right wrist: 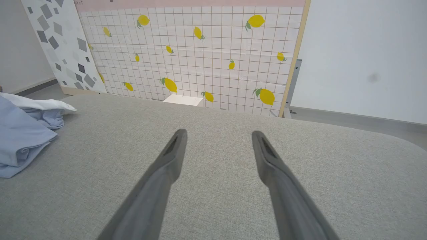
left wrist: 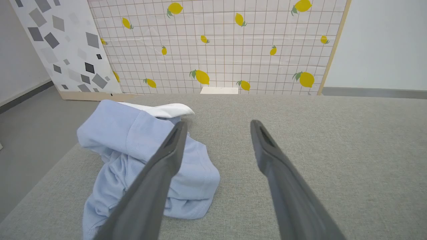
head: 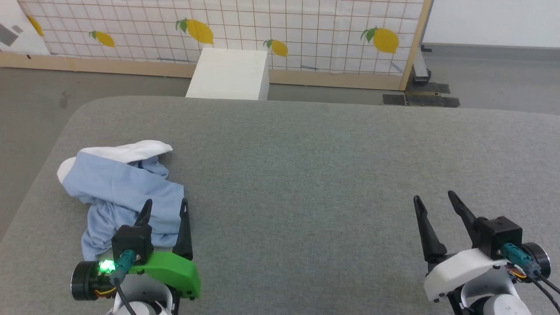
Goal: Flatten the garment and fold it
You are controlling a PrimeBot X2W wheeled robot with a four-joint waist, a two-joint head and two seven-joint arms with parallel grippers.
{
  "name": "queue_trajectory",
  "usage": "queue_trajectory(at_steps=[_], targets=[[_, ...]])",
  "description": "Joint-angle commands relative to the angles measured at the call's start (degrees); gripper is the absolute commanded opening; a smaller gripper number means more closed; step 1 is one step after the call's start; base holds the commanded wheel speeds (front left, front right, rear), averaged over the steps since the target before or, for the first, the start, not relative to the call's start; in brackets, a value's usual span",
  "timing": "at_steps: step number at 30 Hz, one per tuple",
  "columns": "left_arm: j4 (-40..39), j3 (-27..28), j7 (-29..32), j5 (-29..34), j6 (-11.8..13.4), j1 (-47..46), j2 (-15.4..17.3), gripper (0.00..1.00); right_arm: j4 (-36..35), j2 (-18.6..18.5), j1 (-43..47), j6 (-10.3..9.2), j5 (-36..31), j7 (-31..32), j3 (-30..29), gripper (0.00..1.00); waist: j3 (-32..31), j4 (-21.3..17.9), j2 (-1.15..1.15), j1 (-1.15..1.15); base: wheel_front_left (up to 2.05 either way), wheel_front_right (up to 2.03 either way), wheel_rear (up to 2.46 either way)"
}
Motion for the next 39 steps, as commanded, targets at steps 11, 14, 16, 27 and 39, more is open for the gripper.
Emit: queue_trajectory(at_steps=[11,14,16,27,39], targets=[[0.7,0.0,-1.7,-1.6,0.9,0.5,-0.1,1.0,1.8,0.0,1.0,-0.02,2.3,-1.8,0.6,1.0,-0.4,3.4,0.0,0.0,0.0,0.0,0.0],[0.7,0.0,-2.1,-1.9,1.2,0.6,-0.1,1.0,2.1,0.0,1.0,-0.02,2.8,-2.2,0.9,1.0,-0.4,4.6,0.0,0.0,0.0,0.0,0.0],[0.7,0.0,-2.3,-2.2,1.3,0.7,-0.1,1.0,2.4,0.0,1.1,-0.02,3.1,-2.4,1.0,1.0,-0.4,5.4,0.0,0.0,0.0,0.0,0.0],[0.8,0.0,-3.6,-3.3,2.2,1.4,-0.1,1.0,4.1,0.0,1.1,-0.03,4.5,-3.7,2.0,1.0,0.1,9.7,0.0,0.0,0.0,0.0,0.0],[1.4,-0.4,-5.0,-4.4,3.1,1.7,-0.1,1.0,6.0,0.0,1.1,-0.04,6.0,-5.1,2.9,1.0,0.3,13.8,0.0,0.0,0.0,0.0,0.0]])
